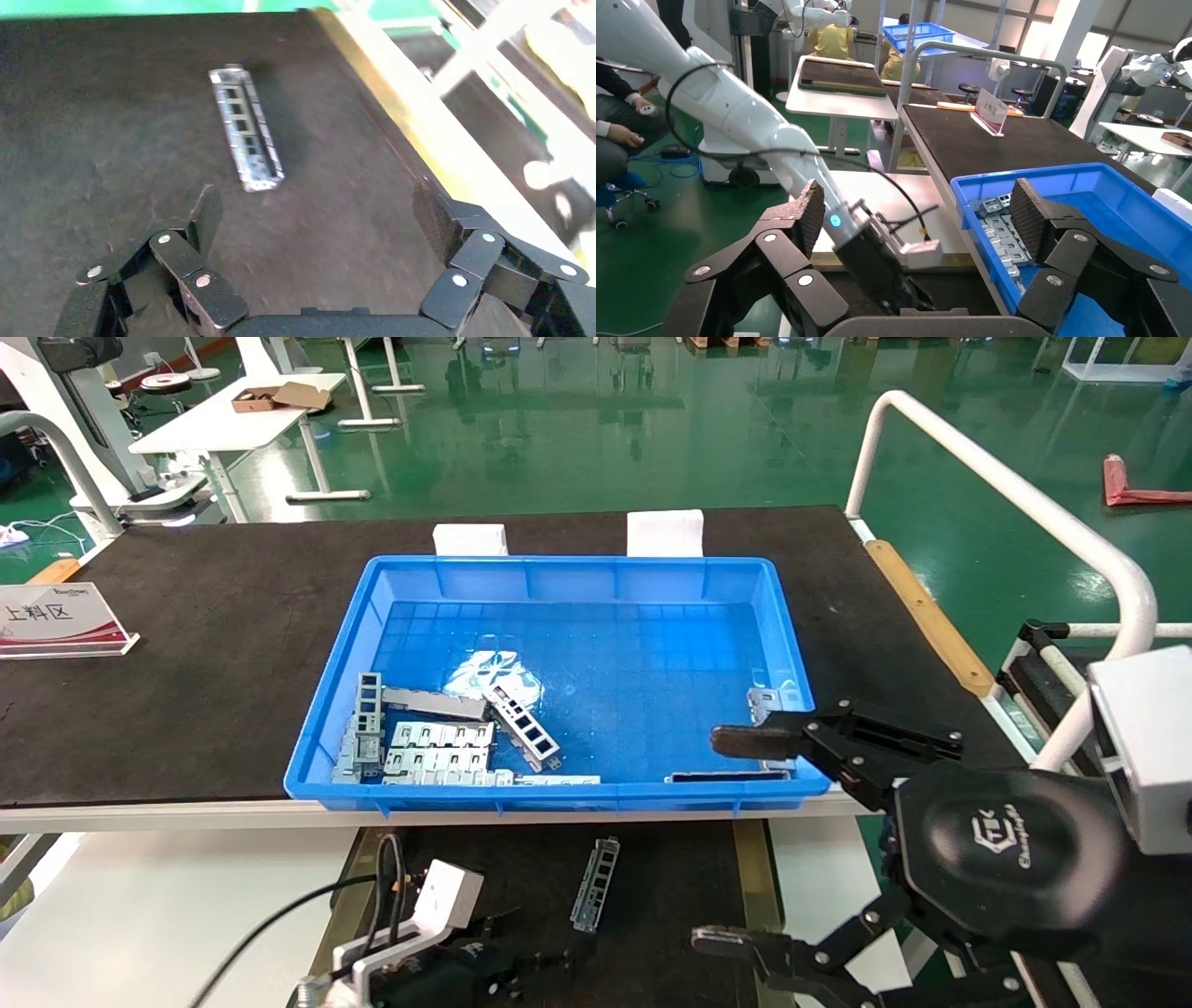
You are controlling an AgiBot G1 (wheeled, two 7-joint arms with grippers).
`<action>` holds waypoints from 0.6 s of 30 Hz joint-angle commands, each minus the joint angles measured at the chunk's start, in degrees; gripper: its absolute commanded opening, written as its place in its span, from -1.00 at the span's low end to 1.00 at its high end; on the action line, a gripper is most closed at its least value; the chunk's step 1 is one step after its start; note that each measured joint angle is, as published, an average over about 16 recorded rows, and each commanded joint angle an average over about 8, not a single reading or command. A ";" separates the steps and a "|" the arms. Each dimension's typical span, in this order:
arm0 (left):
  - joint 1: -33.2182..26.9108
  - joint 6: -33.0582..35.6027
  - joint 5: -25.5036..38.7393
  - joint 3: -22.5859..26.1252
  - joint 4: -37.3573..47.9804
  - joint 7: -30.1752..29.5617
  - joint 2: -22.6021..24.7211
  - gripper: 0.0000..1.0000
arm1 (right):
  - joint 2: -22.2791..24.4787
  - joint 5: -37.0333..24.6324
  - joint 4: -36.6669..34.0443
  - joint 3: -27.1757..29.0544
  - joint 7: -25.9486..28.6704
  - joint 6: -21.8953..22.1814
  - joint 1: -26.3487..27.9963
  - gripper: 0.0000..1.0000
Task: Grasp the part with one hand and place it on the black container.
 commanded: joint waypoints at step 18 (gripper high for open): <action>0.90 24.98 -9.32 -10.49 -4.66 18.83 -12.82 1.00 | 0.01 0.02 0.00 -0.03 -0.01 0.01 0.01 1.00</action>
